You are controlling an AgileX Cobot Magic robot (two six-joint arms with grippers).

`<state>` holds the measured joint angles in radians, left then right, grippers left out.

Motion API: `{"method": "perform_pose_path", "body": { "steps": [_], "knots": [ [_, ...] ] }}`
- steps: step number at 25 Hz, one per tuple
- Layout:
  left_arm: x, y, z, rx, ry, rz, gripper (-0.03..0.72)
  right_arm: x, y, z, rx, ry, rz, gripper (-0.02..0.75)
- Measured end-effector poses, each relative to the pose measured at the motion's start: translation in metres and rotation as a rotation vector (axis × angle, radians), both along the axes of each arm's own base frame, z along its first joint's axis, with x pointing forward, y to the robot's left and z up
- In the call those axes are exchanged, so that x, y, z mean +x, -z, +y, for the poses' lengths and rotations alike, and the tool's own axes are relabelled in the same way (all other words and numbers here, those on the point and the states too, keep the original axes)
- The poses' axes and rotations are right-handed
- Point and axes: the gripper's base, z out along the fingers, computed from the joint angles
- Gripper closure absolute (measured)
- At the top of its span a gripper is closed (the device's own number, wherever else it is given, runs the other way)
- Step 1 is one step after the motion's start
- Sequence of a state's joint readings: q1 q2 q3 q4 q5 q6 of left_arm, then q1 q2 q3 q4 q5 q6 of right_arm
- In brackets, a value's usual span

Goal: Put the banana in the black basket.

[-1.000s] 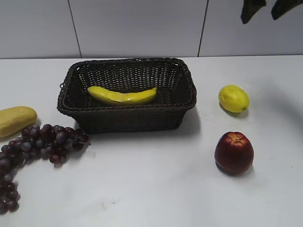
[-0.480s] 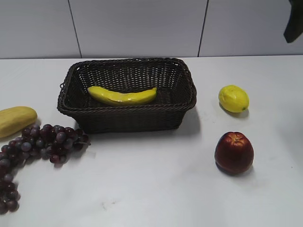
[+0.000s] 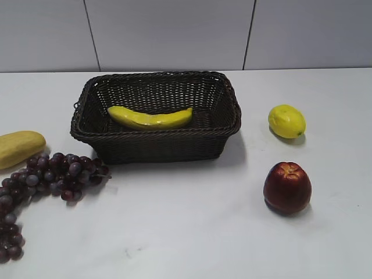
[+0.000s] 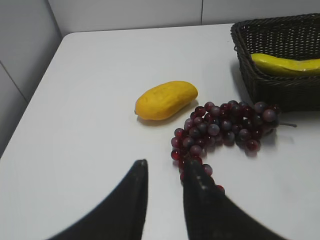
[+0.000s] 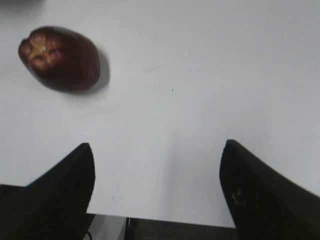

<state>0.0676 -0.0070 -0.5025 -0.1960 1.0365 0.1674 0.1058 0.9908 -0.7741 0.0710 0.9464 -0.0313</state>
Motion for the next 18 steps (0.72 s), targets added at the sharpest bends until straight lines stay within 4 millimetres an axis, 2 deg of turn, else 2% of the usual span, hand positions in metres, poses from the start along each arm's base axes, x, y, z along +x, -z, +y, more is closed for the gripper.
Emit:
{"method": "perform_pose_path", "body": {
  "steps": [6, 12, 18],
  "knots": [
    [0.000, 0.000, 0.000, 0.000, 0.000, 0.000, 0.451, -0.060, 0.027, -0.006, 0.004, -0.001, -0.045, 0.149],
    [0.000, 0.000, 0.000, 0.000, 0.000, 0.000, 0.451, -0.102, 0.019, -0.011, 0.019, -0.005, -0.197, 0.149],
    [0.000, 0.000, 0.000, 0.000, 0.000, 0.000, 0.451, -0.135, 0.010, -0.014, 0.039, -0.006, -0.391, 0.149]
  ]
}}
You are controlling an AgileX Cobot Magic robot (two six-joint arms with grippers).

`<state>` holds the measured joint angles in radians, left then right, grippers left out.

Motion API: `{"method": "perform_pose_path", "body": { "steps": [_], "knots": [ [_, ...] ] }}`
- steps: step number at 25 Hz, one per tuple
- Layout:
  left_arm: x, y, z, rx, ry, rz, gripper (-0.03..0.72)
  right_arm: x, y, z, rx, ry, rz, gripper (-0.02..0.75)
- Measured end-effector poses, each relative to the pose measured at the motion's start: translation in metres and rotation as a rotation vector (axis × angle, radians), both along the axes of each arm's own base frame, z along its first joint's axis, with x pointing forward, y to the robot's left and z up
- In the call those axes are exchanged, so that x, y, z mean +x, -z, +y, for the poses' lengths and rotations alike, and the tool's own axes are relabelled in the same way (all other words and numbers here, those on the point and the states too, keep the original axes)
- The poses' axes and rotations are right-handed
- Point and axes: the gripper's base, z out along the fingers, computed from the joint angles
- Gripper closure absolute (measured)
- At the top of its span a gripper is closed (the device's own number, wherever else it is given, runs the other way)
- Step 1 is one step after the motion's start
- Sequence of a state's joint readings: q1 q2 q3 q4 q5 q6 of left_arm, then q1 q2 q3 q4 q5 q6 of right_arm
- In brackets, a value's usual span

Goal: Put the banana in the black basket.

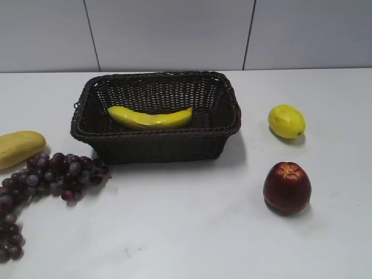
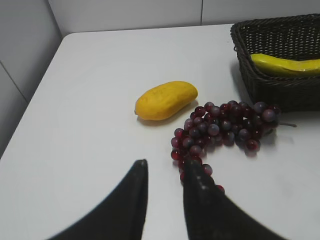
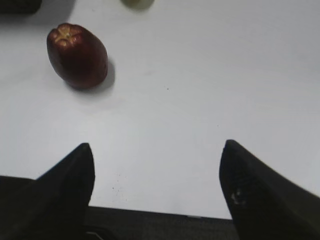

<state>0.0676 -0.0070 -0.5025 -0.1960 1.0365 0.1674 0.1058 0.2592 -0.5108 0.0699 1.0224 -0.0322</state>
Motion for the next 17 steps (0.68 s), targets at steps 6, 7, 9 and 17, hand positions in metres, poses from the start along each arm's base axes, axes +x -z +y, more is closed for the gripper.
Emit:
{"method": "perform_pose_path", "body": {
  "steps": [6, 7, 9, 17],
  "knots": [
    [0.000, 0.000, 0.000, 0.000, 0.000, 0.000, 0.451, -0.027, -0.003, -0.003, 0.017, 0.000, -0.164, 0.149],
    [0.000, 0.000, 0.000, 0.000, 0.000, 0.000, 0.451, -0.030, -0.003, -0.003, 0.019, 0.000, -0.182, 0.149],
    [0.000, 0.000, 0.000, 0.000, 0.000, 0.000, 0.451, -0.036, -0.003, -0.004, 0.023, 0.000, -0.216, 0.149],
    [0.000, 0.000, 0.000, 0.000, 0.000, 0.000, 0.451, -0.042, -0.002, -0.004, 0.026, -0.001, -0.249, 0.188]
  ]
}}
